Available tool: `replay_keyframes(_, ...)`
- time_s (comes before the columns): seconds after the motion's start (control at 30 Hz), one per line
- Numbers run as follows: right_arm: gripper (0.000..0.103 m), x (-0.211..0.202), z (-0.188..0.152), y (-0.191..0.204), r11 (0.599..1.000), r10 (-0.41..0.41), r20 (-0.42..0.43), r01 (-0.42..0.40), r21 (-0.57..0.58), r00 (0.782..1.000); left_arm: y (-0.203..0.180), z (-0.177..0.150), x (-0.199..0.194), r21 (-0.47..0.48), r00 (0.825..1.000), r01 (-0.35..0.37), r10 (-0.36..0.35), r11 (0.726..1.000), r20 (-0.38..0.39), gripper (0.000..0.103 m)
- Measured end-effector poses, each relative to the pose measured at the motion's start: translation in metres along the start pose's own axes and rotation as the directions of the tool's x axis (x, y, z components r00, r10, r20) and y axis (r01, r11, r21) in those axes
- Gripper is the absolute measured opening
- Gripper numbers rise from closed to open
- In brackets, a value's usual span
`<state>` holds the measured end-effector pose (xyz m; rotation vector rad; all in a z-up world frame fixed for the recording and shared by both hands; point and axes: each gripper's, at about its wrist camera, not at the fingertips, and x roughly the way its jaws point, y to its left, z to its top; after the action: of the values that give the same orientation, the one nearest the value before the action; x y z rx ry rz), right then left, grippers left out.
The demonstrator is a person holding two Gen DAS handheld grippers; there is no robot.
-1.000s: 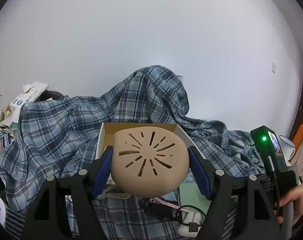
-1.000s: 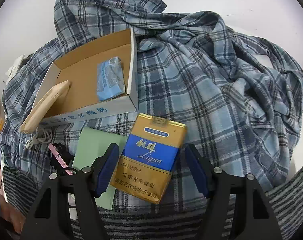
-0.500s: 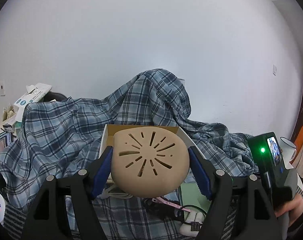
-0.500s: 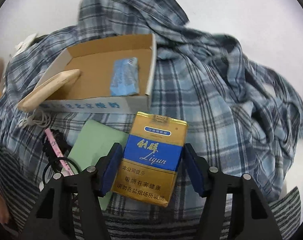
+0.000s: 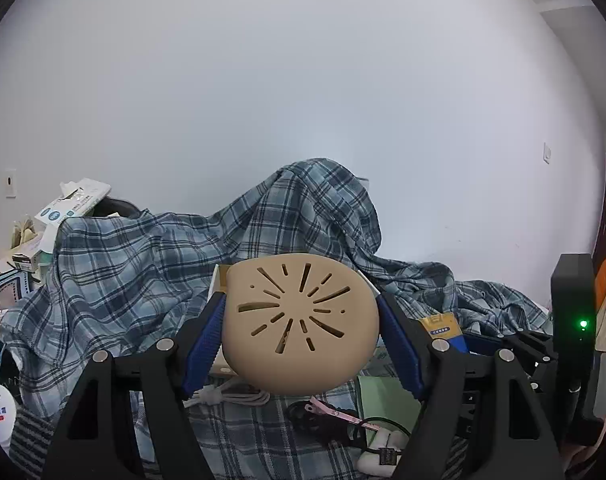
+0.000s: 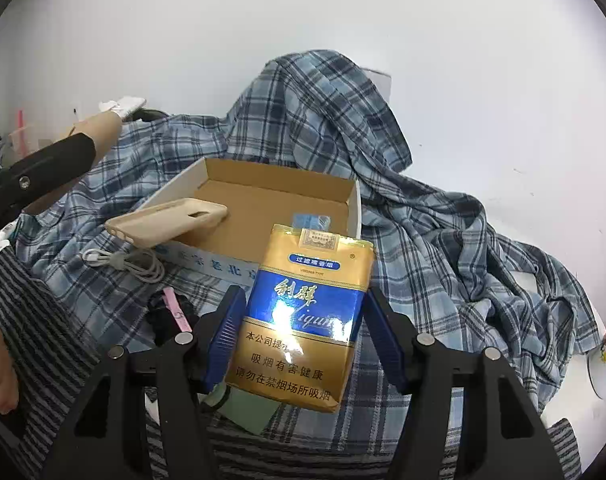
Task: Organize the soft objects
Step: 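Lower the lid onto the phone case with the left gripper while the right drops the pack in the box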
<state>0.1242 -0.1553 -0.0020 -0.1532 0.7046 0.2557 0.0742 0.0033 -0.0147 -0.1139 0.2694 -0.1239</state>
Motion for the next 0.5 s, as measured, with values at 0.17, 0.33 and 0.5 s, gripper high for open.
replay_keyframes(0.17, 0.06, -0.014, 0.008, -0.001, 0.999, 0.014, 0.035, -0.015, 0.04, 0.999, 0.0, 0.005, -0.006, -0.004, 1.0, -0.008, 0.008, 1.0, 0.013, 0.076)
replay_keyframes(0.33, 0.06, -0.033, 0.04, -0.009, 0.997, 0.029, 0.079, -0.034, 0.069, 0.996, -0.001, 0.03, -0.01, 0.005, 0.998, -0.008, 0.008, 1.0, 0.057, 0.076)
replay_keyframes(0.5, 0.06, -0.035, 0.09, -0.029, 0.993, 0.03, 0.11, -0.043, 0.114, 0.994, 0.002, 0.074, -0.005, 0.025, 0.995, 0.006, -0.009, 1.0, 0.097, 0.076)
